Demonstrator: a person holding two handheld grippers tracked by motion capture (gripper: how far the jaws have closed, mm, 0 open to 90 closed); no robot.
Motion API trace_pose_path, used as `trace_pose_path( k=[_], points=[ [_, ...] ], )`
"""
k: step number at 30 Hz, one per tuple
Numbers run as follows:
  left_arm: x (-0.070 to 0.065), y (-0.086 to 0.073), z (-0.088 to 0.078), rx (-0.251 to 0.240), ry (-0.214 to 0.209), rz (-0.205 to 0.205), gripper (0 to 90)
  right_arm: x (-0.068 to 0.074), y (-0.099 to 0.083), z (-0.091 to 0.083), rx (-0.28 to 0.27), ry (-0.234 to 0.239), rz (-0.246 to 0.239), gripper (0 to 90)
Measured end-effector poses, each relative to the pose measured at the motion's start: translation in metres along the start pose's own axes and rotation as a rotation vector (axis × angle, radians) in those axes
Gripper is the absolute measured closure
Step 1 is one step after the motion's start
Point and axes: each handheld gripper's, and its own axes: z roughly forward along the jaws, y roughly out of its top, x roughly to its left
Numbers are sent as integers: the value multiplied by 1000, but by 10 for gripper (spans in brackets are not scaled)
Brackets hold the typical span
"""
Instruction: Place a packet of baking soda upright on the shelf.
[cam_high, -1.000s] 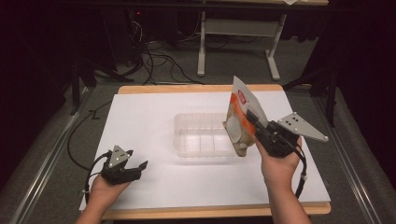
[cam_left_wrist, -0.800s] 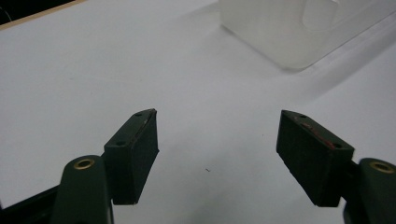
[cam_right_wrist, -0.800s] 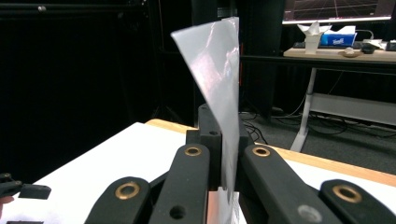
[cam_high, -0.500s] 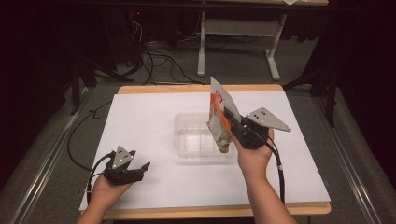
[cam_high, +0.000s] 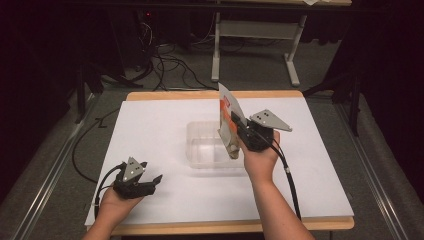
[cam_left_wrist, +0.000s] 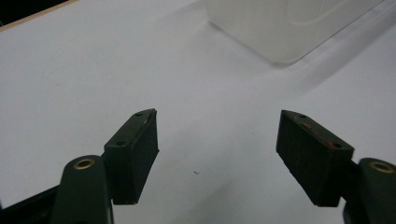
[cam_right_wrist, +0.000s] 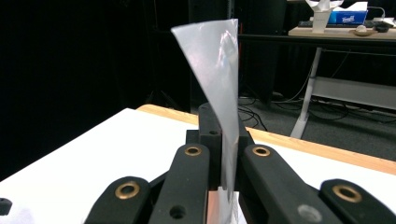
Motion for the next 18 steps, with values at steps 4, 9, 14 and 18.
trace_pose_path(
  k=[4,9,14,18],
  points=[
    [-1,0,0,-1,-1,2,299,1,-2,7,-6,3,-8,900],
    [0,0,0,1,-1,2,299,4,-4,13,-1,-6,-26,900],
    [0,0,0,1,-1,4,299,5,-5,17,-3,-6,-24,900],
    [-1,0,0,2,-2,5,299,5,-6,21,-7,-11,-19,900]
  ],
)
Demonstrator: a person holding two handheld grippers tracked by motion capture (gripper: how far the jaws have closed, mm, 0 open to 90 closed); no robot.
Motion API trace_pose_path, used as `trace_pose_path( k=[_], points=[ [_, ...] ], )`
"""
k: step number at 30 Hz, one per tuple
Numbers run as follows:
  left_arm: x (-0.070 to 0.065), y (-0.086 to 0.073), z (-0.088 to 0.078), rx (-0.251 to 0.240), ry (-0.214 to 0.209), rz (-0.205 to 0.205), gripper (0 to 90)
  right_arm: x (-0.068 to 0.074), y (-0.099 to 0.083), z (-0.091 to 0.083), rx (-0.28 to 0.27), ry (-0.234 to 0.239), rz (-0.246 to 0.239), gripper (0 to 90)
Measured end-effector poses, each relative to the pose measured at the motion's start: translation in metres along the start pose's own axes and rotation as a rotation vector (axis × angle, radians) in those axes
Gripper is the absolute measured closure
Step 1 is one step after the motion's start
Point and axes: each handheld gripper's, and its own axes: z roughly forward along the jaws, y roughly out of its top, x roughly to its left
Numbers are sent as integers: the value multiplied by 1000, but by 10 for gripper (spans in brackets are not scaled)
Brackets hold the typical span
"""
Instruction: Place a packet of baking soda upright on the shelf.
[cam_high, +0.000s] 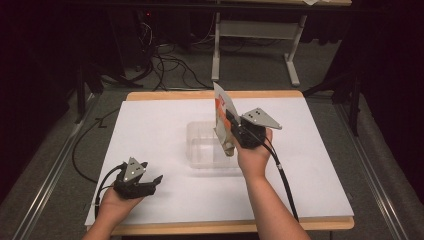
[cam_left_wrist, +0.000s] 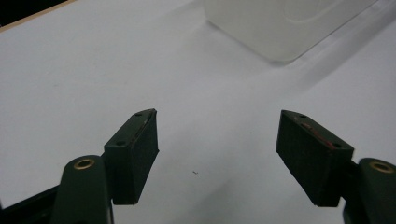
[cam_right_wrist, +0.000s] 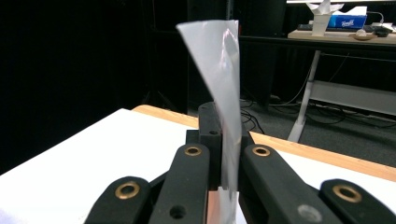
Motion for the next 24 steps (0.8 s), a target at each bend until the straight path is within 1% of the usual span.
trace_pose_path(
  k=[8,10,15,24],
  points=[
    [0,0,0,4,0,1,299,4,-2,4,-16,4,-11,900],
    [0,0,0,5,0,1,299,6,-3,5,-15,7,-26,900],
    [0,0,0,7,0,5,299,9,-9,8,-13,14,-40,900],
    [1,0,1,9,0,4,300,6,-20,11,6,2,-28,900]
  ],
)
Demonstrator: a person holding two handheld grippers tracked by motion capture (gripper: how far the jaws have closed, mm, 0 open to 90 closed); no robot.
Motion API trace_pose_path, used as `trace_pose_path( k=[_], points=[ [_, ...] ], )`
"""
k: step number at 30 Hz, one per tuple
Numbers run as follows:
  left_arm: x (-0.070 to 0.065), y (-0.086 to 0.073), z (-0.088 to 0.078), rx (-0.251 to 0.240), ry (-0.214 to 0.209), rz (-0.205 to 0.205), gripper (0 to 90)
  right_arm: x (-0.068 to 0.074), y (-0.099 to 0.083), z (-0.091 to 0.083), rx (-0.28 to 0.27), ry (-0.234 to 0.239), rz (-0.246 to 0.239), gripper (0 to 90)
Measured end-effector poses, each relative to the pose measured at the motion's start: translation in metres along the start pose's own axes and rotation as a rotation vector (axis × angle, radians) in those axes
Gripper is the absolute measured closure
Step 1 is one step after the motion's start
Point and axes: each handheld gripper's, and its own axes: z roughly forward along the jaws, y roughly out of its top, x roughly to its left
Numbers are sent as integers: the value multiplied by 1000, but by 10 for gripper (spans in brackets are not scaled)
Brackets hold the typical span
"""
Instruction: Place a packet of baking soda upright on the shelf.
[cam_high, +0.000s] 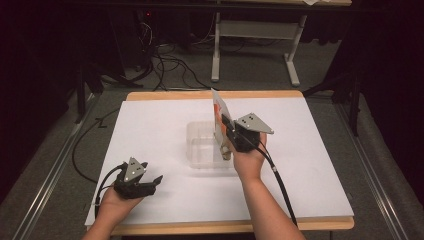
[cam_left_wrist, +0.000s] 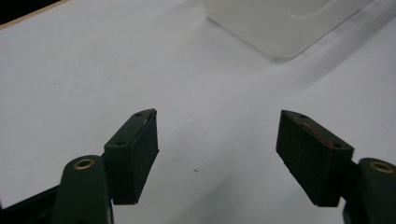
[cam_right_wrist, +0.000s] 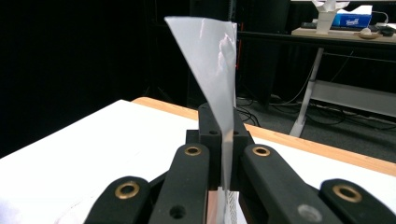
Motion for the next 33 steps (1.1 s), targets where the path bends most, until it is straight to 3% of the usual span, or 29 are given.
trace_pose_path(
  k=[13,26,33],
  points=[
    [1,0,-1,-3,5,-3,300,3,-7,2,4,-2,-13,900],
    [1,0,-1,-3,5,-4,300,0,-12,-7,-6,7,17,900],
    [1,0,0,0,4,-1,300,1,-16,-7,6,5,6,895]
  ],
)
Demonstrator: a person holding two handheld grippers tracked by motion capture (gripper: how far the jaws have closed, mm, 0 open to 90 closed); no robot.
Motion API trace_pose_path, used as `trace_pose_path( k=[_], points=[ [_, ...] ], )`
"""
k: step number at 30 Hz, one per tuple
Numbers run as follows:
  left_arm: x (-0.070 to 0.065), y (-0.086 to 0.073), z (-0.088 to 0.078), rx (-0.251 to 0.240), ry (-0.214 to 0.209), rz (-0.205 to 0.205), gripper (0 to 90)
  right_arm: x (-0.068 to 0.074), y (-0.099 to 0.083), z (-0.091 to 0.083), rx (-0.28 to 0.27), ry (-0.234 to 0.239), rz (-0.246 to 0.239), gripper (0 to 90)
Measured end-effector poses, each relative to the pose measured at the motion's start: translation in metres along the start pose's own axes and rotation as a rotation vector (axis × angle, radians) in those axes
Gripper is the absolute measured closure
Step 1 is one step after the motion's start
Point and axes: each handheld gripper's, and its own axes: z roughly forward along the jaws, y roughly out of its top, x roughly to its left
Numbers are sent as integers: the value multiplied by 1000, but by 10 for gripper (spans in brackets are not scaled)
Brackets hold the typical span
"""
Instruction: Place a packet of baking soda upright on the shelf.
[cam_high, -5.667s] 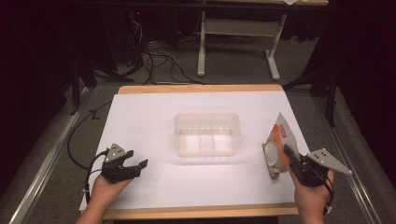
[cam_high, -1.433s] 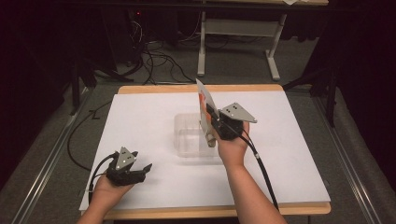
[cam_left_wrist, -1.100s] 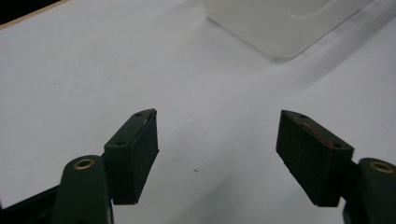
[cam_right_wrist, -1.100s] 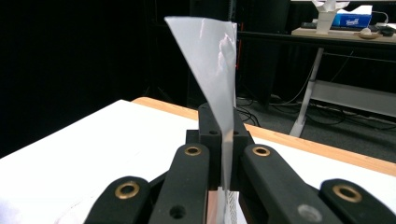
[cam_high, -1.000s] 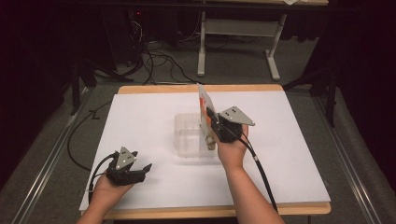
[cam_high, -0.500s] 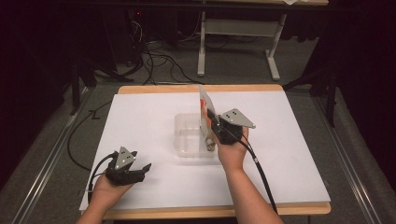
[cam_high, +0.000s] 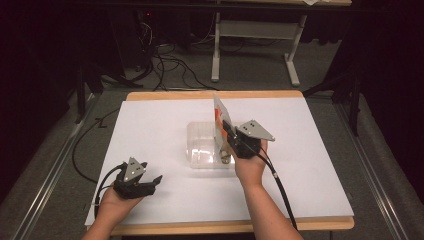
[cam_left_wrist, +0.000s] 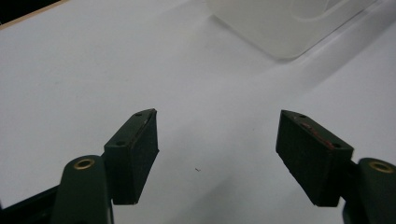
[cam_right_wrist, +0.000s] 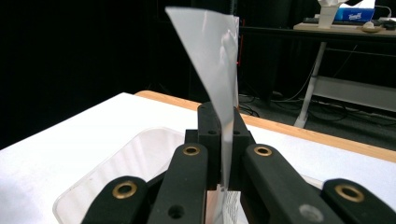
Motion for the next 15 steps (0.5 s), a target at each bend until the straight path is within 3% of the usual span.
trace_pose_path(
  k=[15],
  points=[
    [0,0,0,3,-2,2,301,0,-7,1,12,-7,-10,897]
  ],
)
